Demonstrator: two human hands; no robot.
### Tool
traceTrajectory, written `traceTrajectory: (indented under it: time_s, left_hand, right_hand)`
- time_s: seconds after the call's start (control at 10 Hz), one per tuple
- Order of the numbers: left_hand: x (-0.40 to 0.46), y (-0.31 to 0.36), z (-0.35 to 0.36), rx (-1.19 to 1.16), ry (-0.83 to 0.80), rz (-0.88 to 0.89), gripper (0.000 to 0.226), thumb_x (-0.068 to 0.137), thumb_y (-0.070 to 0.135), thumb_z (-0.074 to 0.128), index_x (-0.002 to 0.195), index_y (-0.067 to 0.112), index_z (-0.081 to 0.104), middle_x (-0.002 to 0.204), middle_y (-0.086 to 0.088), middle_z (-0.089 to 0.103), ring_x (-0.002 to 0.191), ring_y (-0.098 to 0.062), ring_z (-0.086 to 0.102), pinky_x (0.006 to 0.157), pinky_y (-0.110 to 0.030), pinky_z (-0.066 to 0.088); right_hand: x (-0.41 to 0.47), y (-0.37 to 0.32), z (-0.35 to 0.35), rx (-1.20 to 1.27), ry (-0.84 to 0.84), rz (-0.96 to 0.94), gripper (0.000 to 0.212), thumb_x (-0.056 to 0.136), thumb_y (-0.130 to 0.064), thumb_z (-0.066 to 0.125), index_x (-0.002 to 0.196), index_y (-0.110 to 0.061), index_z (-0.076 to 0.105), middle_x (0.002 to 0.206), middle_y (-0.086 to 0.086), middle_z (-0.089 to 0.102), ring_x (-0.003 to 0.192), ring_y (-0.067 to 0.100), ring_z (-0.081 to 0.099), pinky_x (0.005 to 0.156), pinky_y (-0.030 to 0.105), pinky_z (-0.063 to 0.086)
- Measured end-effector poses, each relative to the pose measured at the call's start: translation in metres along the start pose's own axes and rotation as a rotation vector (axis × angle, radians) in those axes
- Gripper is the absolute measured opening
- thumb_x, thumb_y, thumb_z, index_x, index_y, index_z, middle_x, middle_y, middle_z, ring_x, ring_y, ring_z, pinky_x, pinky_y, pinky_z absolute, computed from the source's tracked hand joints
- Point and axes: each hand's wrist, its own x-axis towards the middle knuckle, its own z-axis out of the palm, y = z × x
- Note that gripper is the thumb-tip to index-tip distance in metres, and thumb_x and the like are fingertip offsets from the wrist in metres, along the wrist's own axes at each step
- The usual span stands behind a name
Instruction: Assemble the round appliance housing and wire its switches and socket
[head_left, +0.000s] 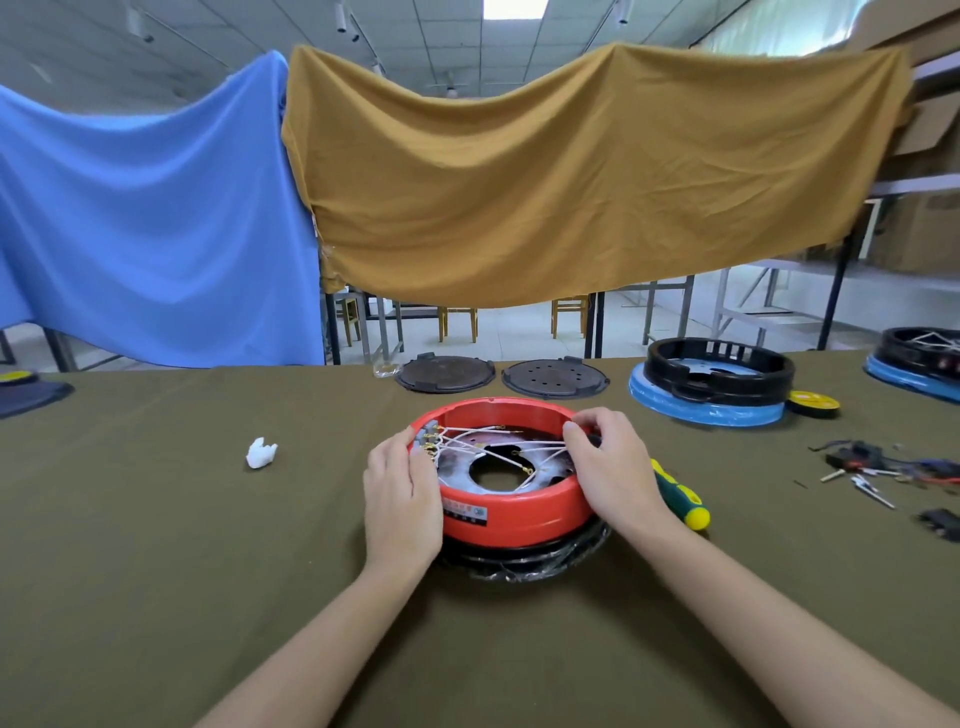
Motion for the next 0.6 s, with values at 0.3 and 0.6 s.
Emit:
traceTrajectory:
  time_s: [0.3, 0.6]
  left_hand:
    - [0.009, -0.02, -0.026, 0.002, -0.26, 0.094, 0.041, 0.102, 0.049, 0.036, 0.141, 0.039, 0.041, 0.133, 0.016, 0.041, 0.13, 0.011, 0.029, 0.114, -0.027, 0.023]
    - [0.006, -0.018, -0.029, -0.071, -0.243, 0.133, 0.035, 0.091, 0.061, 0.04, 0.125, 0.056, 0.045, 0.124, 0.032, 0.043, 0.133, 0.01, 0.029, 0.109, -0.021, 0.025]
  right_hand:
    - [-0.004, 0.011, 0.0, 0.048, -0.003, -0.005, 0.023, 0.097, -0.023, 0.051, 0.117, -0.019, 0.06, 0.114, -0.006, 0.059, 0.105, 0.01, 0.053, 0.086, 0.024, 0.036]
    - [-0.002, -0.014, -0.039, 0.146, 0.024, 0.074, 0.021, 0.095, -0.026, 0.056, 0.115, -0.025, 0.062, 0.118, -0.002, 0.065, 0.111, 0.019, 0.06, 0.096, 0.038, 0.047]
